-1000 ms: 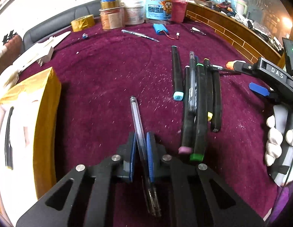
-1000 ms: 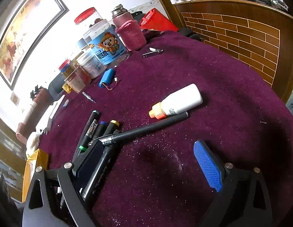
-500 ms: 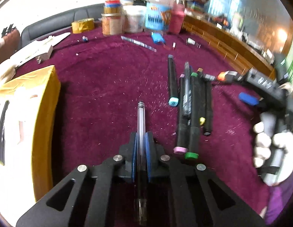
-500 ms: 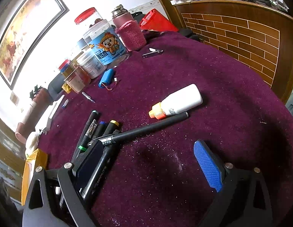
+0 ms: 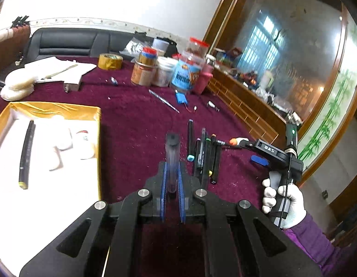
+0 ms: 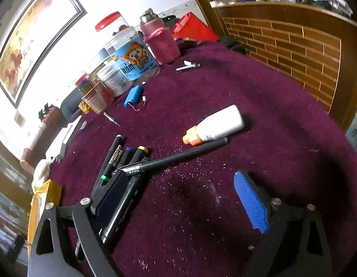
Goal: Organize rigid objects
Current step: 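Lift the clear pen with the left gripper while the right gripper grasps a black pen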
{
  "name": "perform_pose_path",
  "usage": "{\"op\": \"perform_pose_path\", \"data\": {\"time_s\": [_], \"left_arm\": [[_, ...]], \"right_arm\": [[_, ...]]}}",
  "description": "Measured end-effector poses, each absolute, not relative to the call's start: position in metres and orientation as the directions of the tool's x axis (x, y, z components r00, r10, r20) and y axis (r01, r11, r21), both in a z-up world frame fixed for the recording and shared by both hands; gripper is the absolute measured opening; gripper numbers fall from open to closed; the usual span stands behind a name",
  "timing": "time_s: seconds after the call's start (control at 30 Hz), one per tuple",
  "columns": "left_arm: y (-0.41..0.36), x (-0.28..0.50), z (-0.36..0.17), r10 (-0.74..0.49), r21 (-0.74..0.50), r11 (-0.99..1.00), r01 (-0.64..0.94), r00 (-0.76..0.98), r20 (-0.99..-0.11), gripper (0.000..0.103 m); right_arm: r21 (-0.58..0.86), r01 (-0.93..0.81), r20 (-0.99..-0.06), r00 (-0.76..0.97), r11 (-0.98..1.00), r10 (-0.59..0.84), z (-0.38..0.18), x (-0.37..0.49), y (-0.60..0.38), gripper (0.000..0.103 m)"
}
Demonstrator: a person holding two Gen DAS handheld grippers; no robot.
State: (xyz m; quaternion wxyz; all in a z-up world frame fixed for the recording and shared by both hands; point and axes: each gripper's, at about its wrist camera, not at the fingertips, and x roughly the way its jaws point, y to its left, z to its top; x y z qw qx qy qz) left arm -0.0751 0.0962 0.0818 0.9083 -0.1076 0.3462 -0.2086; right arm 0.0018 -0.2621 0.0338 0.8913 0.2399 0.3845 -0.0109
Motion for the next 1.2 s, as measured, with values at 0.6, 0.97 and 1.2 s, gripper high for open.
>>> {"op": "perform_pose_path", "data": {"time_s": [0.6,0.97,1.2], "left_arm": [[0.161,-0.092,0.091,-0.514,-0.449,0.84,0.305,0.713,-0.477,0.006],[0.192,-0.106,0.093,-0.487,-0.481,0.84,0.253,0.743,-0.46,0.006],[0.212,-0.12,0.093,-0.476,-0.506,0.833,0.224,0.757,-0.448,0.006]], "right_arm": [[0.659,0.433,-0.72,0.599,0.615,0.349,0.012,0.059,-0.267,0.064],[0.603,0.354,-0.737,0.589,0.715,0.331,0.022,0.066,-0.25,0.0],[0.475,0.187,-0.747,0.602,0.86,0.281,0.058,0.062,-0.229,0.005]]}}
